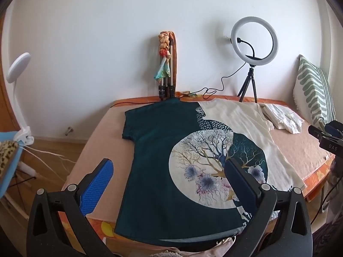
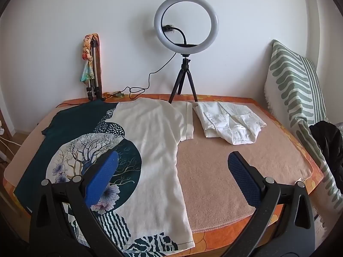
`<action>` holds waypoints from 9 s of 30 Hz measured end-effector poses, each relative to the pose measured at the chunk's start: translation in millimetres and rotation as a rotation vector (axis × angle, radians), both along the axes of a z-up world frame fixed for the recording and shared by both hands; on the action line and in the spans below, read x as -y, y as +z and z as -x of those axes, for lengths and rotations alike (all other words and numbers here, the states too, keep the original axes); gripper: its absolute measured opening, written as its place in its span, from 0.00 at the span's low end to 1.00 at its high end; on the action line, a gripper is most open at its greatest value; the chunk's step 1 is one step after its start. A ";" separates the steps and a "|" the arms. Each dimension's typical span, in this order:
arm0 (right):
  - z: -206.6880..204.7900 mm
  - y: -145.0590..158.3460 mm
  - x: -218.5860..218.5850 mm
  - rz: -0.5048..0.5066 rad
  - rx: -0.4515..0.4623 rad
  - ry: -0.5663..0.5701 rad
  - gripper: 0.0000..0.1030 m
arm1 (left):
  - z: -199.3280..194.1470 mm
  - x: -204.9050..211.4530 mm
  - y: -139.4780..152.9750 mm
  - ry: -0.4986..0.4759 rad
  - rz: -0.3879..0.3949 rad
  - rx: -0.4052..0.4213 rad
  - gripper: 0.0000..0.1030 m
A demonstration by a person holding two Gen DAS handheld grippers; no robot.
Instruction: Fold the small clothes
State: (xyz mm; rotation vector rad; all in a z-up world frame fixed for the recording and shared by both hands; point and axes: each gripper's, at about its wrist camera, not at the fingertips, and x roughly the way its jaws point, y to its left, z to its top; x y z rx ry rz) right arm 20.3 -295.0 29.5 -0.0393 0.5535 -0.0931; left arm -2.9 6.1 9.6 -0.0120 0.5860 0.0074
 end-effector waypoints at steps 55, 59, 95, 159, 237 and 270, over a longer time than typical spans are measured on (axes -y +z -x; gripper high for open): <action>-2.5 -2.1 -2.8 0.000 -0.005 0.003 1.00 | 4.7 3.1 7.3 0.003 0.009 0.023 1.00; -2.0 -2.1 -3.3 0.000 -0.007 0.005 1.00 | 4.7 3.1 7.1 0.002 0.010 0.023 1.00; -50.7 34.0 -77.6 -0.104 -0.031 0.182 1.00 | -2.4 -88.8 -69.1 0.039 0.180 -0.184 0.79; -404.3 -159.7 -499.4 0.084 -0.593 0.443 0.08 | -19.8 -109.1 -142.5 -0.014 0.442 -0.404 0.01; -306.0 -145.3 -221.2 -0.220 -0.580 0.368 0.45 | -38.3 -18.8 -80.3 -0.179 0.231 -0.268 0.25; -164.0 0.9 49.4 -0.254 -0.261 0.185 0.58 | -12.6 192.7 -66.4 -0.643 0.195 -0.250 0.41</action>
